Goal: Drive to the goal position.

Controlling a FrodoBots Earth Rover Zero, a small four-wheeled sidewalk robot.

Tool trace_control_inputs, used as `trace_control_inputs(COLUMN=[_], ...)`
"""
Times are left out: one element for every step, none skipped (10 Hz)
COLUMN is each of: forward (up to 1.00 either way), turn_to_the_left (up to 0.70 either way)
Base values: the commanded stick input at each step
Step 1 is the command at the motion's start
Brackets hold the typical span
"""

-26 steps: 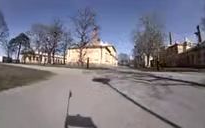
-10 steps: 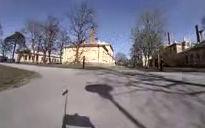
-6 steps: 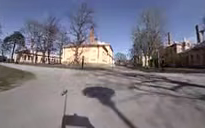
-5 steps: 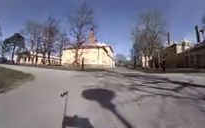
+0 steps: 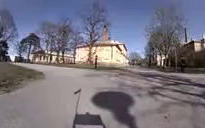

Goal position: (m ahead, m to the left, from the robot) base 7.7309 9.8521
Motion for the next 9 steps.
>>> trace_control_inputs(forward=[0.85,0.85,0.85,0.85,0.85,0.85,0.85,0.85,0.85], turn_to_the_left=[0.34,0.34,0.34,0.33,0.0,0.0,0.0,0.0,0.0])
